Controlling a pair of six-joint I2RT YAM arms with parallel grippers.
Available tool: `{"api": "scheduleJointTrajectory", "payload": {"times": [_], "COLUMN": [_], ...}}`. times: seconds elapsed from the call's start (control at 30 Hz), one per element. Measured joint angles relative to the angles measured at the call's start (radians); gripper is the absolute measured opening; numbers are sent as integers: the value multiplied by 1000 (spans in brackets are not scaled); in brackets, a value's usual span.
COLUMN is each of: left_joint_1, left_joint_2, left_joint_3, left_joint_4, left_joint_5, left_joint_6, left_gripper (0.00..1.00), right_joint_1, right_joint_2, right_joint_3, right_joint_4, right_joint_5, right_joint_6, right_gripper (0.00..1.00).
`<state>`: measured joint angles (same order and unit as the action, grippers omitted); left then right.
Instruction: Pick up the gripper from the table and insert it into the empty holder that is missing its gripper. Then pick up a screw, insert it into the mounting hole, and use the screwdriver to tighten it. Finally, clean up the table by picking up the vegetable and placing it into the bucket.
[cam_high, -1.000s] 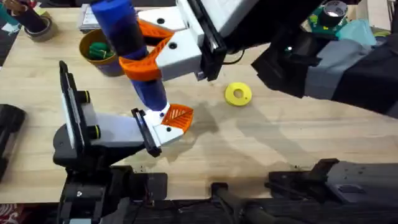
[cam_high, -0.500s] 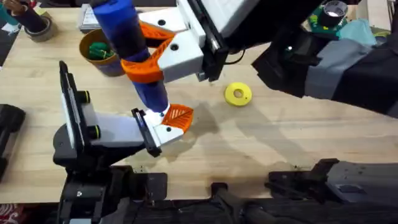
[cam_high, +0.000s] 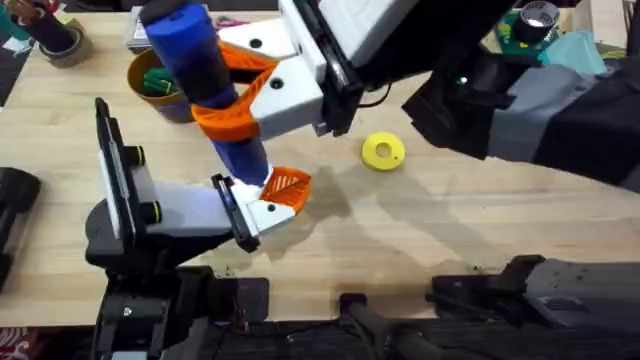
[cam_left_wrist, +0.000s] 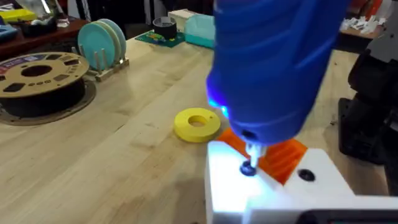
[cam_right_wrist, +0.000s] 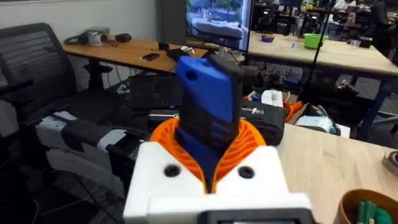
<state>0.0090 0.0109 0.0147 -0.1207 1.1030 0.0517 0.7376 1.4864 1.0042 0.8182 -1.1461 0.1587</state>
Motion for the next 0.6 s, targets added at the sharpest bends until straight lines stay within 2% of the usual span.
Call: {"api": "scheduleJointTrajectory", "payload": {"times": [0.6], "left_joint_1": [0], "left_joint_2": [0], "left_joint_3": [0], "left_joint_4": [0], "left_joint_5": [0], "left_joint_6": [0], "left_gripper": [13], "right_joint_1": [2], "right_joint_2": [0], "right_joint_3": [0], "right_joint_4": [-4], "right_joint_5": [0], "right_joint_6": [-17], "right_gripper": [26]}}
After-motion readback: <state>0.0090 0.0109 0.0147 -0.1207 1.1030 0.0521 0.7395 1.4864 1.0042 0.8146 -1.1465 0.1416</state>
